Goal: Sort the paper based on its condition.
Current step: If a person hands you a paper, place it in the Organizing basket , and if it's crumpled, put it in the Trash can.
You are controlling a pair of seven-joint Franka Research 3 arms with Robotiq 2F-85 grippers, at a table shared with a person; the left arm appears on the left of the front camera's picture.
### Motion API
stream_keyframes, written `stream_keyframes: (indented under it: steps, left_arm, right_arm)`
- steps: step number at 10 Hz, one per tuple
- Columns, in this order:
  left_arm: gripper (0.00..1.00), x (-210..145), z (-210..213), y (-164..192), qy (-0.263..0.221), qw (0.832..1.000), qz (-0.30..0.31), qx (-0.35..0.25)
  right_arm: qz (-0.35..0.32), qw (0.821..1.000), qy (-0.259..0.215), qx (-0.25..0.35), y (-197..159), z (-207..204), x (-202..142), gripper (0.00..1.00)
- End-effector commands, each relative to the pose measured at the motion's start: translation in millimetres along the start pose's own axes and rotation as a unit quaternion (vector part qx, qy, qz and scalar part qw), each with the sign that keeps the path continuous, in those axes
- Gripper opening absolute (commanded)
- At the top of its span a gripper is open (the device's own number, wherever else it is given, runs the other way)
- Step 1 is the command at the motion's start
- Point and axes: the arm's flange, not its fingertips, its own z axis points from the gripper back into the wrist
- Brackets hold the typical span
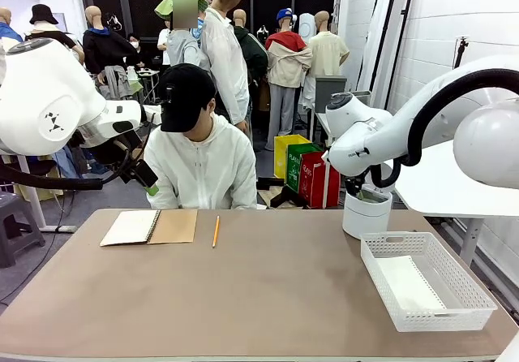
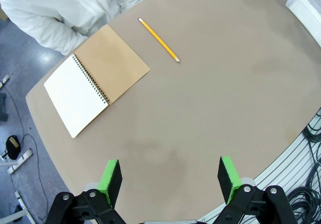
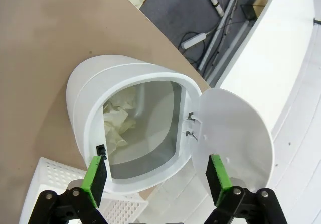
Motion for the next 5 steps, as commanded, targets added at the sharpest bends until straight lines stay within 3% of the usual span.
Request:
stream_keyframes:
  steps: [1, 5]
  left_arm:
    - [1.0, -0.2, 1.1, 0.6, -0.002, 1.0, 0.0, -0.003]
    - [1.0, -0.2, 1.1, 0.6, -0.002, 1.0, 0.0, -0.003]
  right_arm:
    - [-0.01, 1.0, -0.003, 0.005, 3.6, 7.5, -1.8, 1.0]
    - [-0.025, 1.0, -0.001, -0.014, 4.8, 14.0, -0.7, 1.0]
